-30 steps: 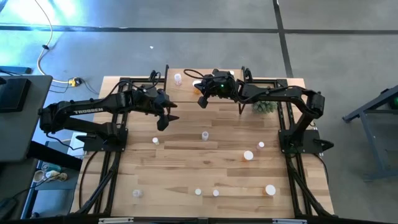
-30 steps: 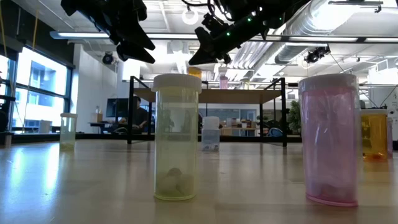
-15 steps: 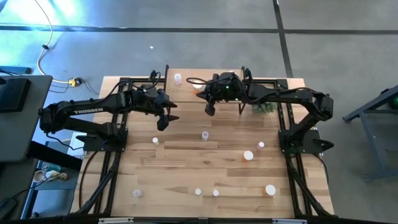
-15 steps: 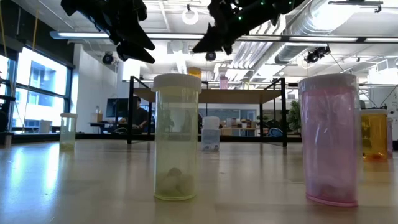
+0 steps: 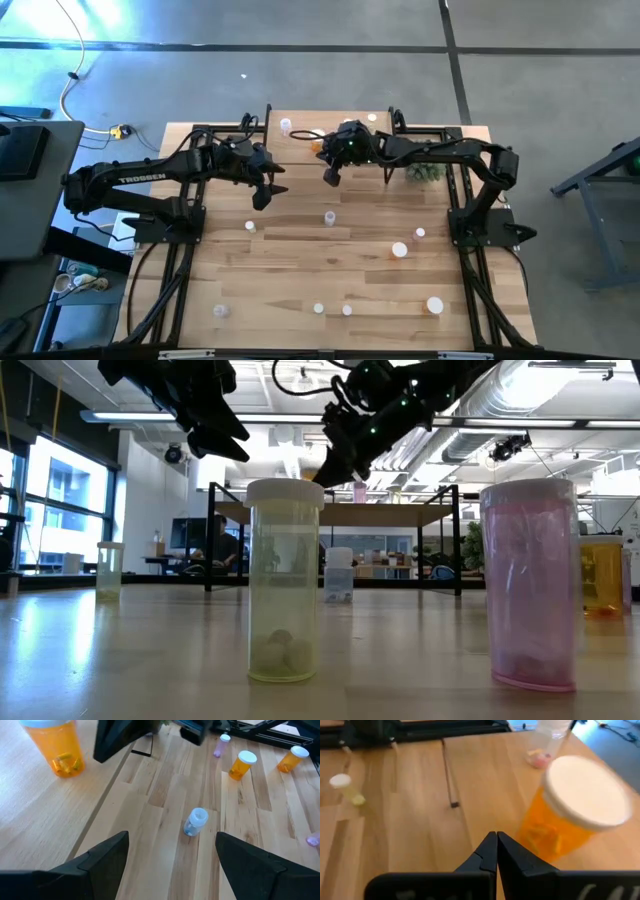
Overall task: Pick and place medicine bottles onto shelf by color
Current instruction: Put the top orange pill bottle on the shelf
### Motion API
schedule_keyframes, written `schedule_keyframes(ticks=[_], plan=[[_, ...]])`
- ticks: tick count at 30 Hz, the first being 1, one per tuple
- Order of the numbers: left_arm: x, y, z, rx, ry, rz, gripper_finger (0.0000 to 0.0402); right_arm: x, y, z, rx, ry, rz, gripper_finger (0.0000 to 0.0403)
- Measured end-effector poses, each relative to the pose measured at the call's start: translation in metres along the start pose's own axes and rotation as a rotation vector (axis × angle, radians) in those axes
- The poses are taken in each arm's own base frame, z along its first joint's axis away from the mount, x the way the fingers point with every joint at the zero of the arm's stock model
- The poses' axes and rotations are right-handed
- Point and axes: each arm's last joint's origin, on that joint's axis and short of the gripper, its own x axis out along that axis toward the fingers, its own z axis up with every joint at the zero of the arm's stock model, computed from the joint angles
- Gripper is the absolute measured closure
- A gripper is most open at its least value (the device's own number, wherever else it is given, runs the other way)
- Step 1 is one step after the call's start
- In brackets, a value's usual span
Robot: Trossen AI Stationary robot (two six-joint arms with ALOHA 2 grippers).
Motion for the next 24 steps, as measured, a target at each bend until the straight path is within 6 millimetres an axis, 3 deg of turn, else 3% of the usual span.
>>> schedule_keyframes(ticks=[24], plan=[[0.000, 0.000, 0.000, 0.000, -0.001, 0.001, 0.0112, -0.001, -0.041, 0.003, 0.032, -0.085, -0.115, 0.0403]])
